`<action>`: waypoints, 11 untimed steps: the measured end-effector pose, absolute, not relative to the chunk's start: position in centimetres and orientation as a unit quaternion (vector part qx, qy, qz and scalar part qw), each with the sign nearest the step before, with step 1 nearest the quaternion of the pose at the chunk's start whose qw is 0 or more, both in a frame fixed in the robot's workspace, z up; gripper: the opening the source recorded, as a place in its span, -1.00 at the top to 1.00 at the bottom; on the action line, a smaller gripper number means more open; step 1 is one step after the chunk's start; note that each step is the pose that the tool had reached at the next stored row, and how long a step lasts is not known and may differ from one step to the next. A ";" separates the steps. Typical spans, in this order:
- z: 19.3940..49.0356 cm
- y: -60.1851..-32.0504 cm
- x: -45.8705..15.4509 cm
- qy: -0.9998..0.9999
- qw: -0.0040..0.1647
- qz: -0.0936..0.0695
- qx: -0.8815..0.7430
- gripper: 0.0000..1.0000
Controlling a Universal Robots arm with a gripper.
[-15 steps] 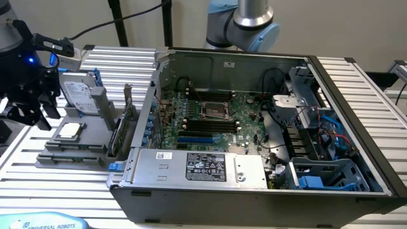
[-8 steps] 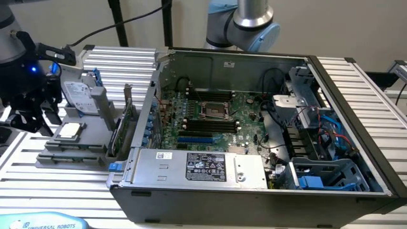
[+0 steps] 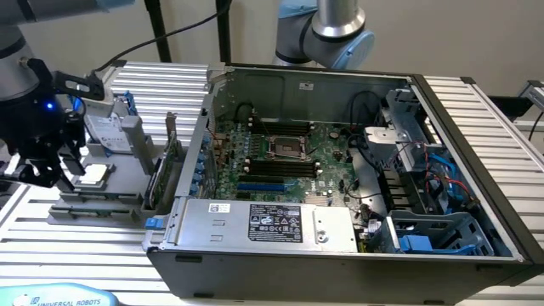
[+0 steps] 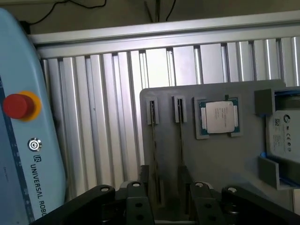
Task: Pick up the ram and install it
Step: 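Pick up the ram and move it above insertion slot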
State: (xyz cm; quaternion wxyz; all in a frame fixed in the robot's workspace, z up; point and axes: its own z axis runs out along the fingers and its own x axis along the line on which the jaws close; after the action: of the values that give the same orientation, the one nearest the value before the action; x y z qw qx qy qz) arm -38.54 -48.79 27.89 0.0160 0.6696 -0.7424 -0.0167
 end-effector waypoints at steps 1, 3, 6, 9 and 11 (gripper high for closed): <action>27.7 -48.9 -38.5 -0.742 0.016 -0.017 0.670 0.23; 27.3 -48.9 -38.5 -0.742 0.016 -0.017 0.670 0.23; 26.8 -49.0 -38.4 -0.742 0.016 -0.017 0.670 0.23; 26.2 -49.0 -38.4 -0.742 0.016 -0.017 0.670 0.23; 25.9 -49.0 -38.4 -0.741 0.016 -0.017 0.671 0.23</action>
State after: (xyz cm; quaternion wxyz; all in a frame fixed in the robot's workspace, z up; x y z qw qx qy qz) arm -38.36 -48.98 25.88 0.0159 0.6712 -0.7409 -0.0166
